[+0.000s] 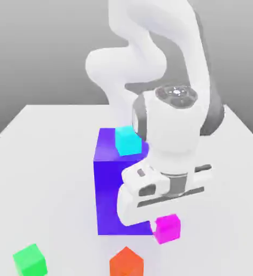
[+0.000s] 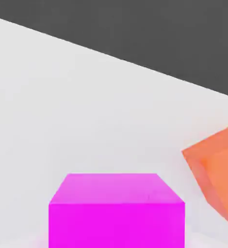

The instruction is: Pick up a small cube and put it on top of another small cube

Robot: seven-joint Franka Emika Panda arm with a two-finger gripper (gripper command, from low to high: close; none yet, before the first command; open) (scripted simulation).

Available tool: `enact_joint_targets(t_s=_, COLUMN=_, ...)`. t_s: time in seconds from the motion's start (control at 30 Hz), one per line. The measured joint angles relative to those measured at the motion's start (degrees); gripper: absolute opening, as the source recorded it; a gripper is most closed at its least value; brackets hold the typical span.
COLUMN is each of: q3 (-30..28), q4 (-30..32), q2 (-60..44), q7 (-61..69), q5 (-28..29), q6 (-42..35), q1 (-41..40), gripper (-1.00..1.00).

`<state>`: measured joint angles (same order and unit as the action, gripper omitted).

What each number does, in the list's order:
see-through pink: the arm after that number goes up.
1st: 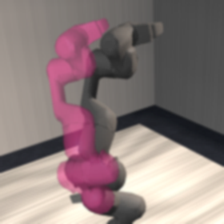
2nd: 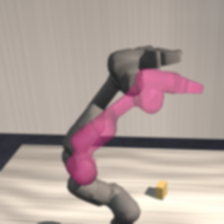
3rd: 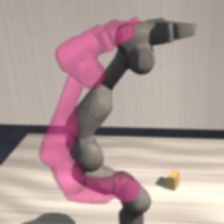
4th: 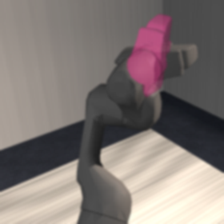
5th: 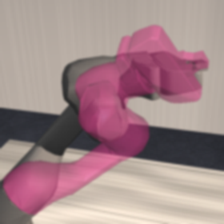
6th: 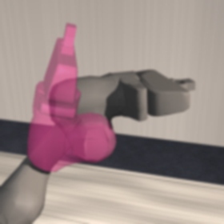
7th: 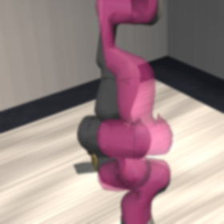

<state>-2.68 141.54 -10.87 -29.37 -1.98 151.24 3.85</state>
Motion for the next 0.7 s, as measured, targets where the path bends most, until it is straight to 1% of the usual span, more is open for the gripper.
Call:
enact_joint_targets(t_s=0.23, q3=-7.38, q4=-6.96, q2=-2.45, q7=14.03, q5=-2.63, q6=-3.95, q1=-12.14, gripper=-1.00)
enact_joint_targets(t_s=0.33, q3=-7.53, q4=-9.06, q2=-8.26, q7=18.16, q5=-5.09, q6=-0.10, q1=-15.49, gripper=-1.00)
enact_joint_targets(t_s=0.37, q3=-7.09, q4=-9.30, q2=-10.15, q7=18.83, q5=-5.79, q6=1.49, q1=-16.10, gripper=1.00)
enact_joint_targets(t_s=0.57, q3=-6.87, q4=-9.42, q2=-11.09, q7=19.14, q5=-6.11, q6=2.33, q1=-16.41, gripper=1.00)
enact_joint_targets(t_s=0.7, q3=-8.31, q4=-9.14, q2=-5.66, q7=17.74, q5=-4.02, q6=-2.65, q1=-15.45, gripper=1.00)
